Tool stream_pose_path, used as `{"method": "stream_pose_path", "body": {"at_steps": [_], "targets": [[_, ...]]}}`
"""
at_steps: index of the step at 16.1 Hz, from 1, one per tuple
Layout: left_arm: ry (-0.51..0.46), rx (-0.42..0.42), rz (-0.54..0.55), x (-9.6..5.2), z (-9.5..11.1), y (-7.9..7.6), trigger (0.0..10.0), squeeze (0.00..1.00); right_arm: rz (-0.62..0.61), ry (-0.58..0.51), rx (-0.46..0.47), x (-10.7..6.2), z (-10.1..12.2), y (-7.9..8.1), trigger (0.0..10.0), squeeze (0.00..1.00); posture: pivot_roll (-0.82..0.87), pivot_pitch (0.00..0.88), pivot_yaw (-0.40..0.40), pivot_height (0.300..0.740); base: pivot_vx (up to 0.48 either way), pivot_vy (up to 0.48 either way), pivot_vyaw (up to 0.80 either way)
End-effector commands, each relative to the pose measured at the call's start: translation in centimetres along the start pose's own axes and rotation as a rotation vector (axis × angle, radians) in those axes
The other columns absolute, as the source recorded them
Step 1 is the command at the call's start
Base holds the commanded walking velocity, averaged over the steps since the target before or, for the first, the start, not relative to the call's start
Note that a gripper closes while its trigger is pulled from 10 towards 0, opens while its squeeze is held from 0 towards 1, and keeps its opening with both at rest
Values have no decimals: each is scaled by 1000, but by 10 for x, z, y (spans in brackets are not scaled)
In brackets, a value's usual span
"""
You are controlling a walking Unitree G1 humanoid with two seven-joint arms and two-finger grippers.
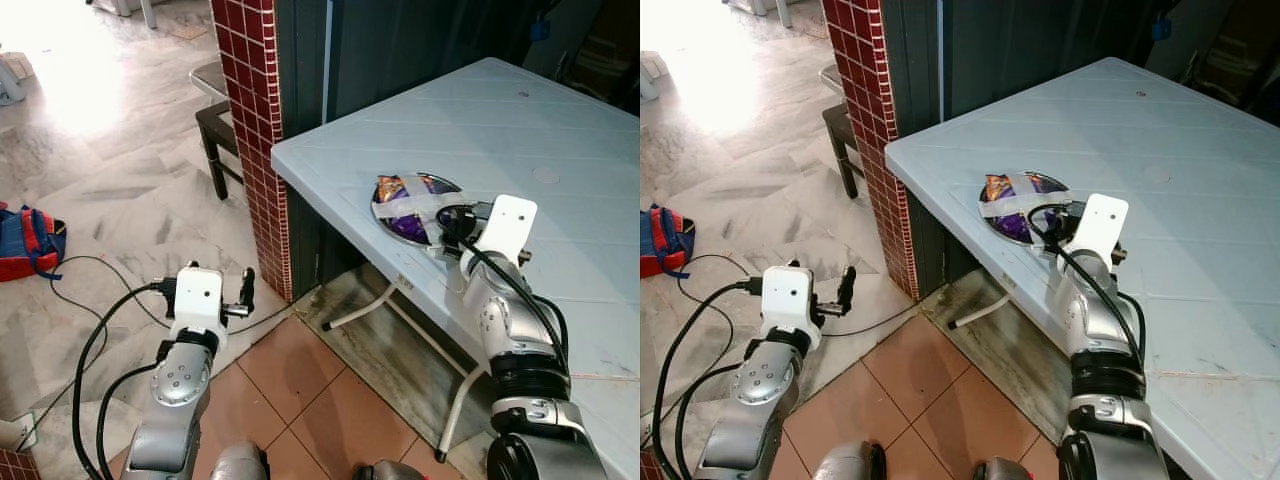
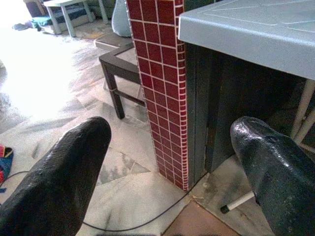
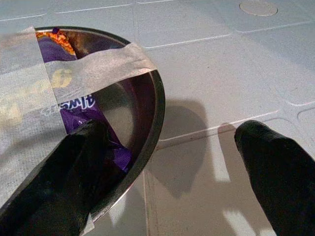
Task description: Restocking fridge
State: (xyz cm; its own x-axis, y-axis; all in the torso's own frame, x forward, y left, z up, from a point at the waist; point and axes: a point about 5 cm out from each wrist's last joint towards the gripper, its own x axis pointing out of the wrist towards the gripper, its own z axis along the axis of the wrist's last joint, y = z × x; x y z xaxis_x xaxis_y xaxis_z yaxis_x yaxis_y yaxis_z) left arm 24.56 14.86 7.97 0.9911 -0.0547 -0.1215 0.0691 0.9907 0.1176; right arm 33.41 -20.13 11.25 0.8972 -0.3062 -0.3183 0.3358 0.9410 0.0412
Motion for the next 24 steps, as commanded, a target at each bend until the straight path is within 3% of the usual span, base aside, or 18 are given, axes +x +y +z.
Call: {"method": "stream_pose_path", "body": {"at_steps": [1, 5, 11, 14, 21, 22, 24], "targets": [[13, 11, -5, 0, -1, 1, 10000, 0, -20, 85, 18, 1, -16, -5, 10000, 0, 92, 21, 7, 740, 0, 0, 0], [16, 10, -5, 0, -1, 0, 10000, 0, -4, 101, 75, 8, -12, -2, 10000, 0, 95, 25, 4, 740, 0, 0, 0], [24, 2, 0, -3, -2, 0, 10000, 0, 30, 36, 136, 10, 13, 3, 9804, 0, 97, 30, -3, 740, 0, 0, 0], [27, -1, -6, -3, -2, 0, 10000, 0, 49, -51, 130, 8, 26, 5, 10000, 0, 93, 34, -2, 740, 0, 0, 0], [32, -4, -4, -3, -3, -1, 10000, 0, 1, 12, 61, 15, 19, -7, 10000, 0, 94, 37, -8, 740, 0, 0, 0], [34, -5, -5, -3, -3, -1, 10000, 0, -11, 25, 44, 15, 15, -10, 8314, 0, 93, 37, -8, 740, 0, 0, 0], [36, -5, -6, -3, -3, -1, 10000, 0, 13, 74, 63, 15, 6, -8, 0, 0, 90, 38, -6, 740, 0, 0, 0]]}}
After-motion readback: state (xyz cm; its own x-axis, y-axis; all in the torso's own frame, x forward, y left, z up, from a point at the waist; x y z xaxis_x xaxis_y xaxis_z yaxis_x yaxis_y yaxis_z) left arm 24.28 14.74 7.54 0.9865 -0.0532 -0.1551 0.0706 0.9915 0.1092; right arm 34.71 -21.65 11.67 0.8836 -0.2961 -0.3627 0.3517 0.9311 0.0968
